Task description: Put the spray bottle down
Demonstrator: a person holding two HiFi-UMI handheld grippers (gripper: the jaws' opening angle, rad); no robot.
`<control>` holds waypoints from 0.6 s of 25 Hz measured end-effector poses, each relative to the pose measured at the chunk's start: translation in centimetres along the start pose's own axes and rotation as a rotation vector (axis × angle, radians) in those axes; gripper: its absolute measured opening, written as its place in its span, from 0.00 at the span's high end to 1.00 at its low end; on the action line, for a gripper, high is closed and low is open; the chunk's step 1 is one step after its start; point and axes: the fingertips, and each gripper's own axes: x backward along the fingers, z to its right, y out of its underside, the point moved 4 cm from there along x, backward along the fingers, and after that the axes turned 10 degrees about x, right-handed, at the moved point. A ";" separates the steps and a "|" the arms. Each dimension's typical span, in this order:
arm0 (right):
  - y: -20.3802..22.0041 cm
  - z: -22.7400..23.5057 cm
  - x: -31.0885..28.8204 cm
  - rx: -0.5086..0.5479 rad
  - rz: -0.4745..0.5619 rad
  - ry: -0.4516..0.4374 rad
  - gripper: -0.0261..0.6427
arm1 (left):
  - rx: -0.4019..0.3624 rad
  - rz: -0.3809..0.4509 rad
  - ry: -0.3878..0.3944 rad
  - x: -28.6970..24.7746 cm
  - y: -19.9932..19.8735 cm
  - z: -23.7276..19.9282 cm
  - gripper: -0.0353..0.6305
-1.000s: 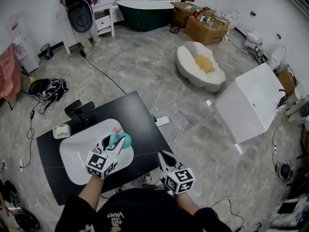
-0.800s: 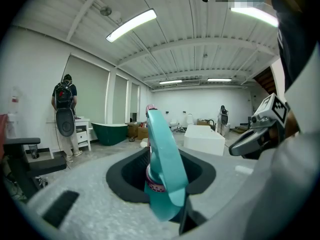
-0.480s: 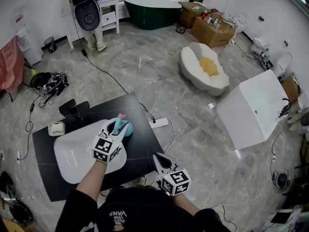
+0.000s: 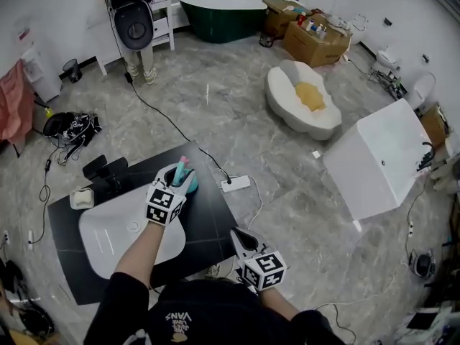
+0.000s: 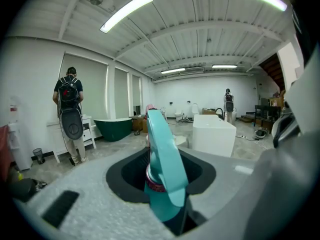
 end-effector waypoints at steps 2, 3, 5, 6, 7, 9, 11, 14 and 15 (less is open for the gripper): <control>-0.1 0.0 -0.2 -0.009 0.000 -0.005 0.96 | 0.002 -0.014 -0.007 -0.6 0.0 -0.4 0.74; 0.0 0.0 -0.3 -0.013 -0.001 -0.005 0.96 | 0.004 -0.020 -0.010 -0.9 0.1 -0.7 0.74; 0.3 0.2 -0.3 -0.019 -0.005 -0.002 0.96 | 0.008 -0.025 -0.016 -1.4 0.2 -1.1 0.74; 0.5 0.4 -0.3 -0.020 -0.008 0.001 0.96 | 0.011 -0.024 -0.018 -1.6 0.2 -1.2 0.74; 0.7 0.5 -0.3 -0.019 -0.009 0.004 0.96 | 0.012 -0.023 -0.018 -1.8 0.2 -1.3 0.74; 0.9 0.8 -0.2 -0.020 -0.010 0.007 0.96 | 0.012 -0.022 -0.023 -2.3 0.1 -1.5 0.74; 0.9 0.8 -0.2 -0.024 -0.011 0.010 0.96 | 0.015 -0.020 -0.034 -2.6 0.0 -1.8 0.74; 0.9 0.8 0.0 -0.029 -0.009 0.019 0.96 | 0.023 -0.007 -0.046 -2.9 0.0 -2.0 0.74; 0.9 0.8 0.0 -0.030 -0.007 0.022 0.96 | 0.022 -0.003 -0.045 -2.9 0.0 -2.1 0.74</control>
